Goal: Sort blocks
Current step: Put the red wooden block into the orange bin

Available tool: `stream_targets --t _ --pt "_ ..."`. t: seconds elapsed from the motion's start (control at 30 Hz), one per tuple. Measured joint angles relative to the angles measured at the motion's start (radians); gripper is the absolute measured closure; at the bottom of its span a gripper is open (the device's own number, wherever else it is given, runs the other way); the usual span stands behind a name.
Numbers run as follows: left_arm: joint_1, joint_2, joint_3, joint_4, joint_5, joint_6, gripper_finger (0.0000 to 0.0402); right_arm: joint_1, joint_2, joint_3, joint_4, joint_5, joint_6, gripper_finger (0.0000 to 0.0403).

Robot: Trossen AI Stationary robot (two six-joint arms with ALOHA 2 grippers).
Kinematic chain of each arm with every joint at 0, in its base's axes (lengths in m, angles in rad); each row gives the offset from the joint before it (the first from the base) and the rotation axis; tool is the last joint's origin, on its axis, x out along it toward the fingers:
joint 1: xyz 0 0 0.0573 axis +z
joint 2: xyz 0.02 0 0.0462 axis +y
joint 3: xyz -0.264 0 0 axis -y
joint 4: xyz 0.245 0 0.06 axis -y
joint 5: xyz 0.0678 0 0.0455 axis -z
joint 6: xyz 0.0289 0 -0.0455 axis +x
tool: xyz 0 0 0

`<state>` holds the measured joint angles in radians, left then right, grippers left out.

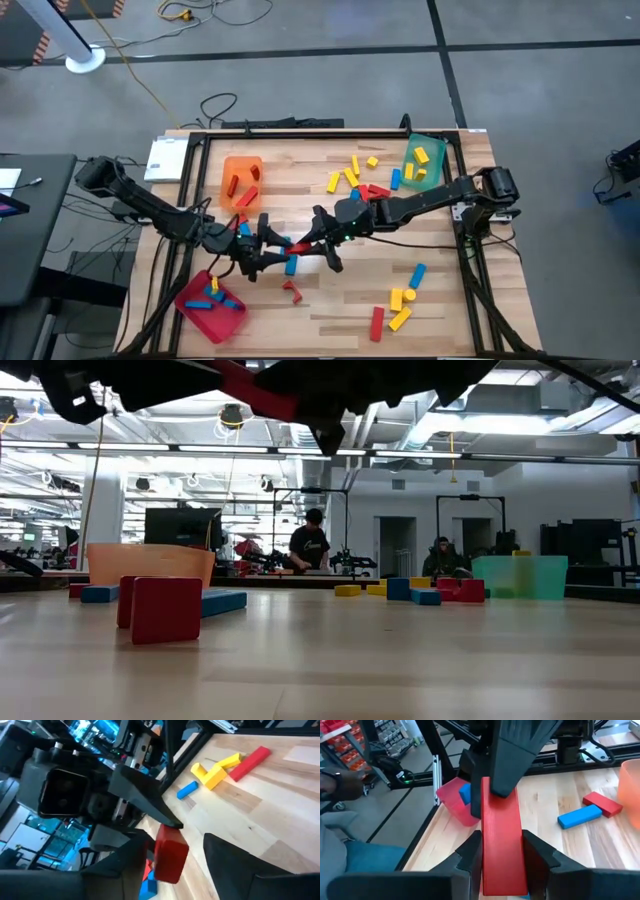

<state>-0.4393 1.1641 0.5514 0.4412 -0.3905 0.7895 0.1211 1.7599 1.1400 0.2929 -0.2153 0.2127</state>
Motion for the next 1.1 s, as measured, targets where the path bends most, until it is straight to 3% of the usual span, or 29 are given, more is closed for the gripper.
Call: stream_targets --t 0.37,0.7,1.1 --pt "0.000 -0.001 0.000 -0.001 0.028 0.009 0.0328 -0.006 0.000 0.000 0.005 -0.009 0.005 0.0281" --pt "0.000 -0.001 0.000 -0.008 0.035 -0.010 0.0334 -0.006 0.000 0.001 -0.008 -0.007 0.011 0.0274" --pt "0.000 -0.097 0.001 -0.225 -0.051 -0.134 0.0337 -0.027 -0.001 0.002 -0.227 0.005 0.013 0.0194"
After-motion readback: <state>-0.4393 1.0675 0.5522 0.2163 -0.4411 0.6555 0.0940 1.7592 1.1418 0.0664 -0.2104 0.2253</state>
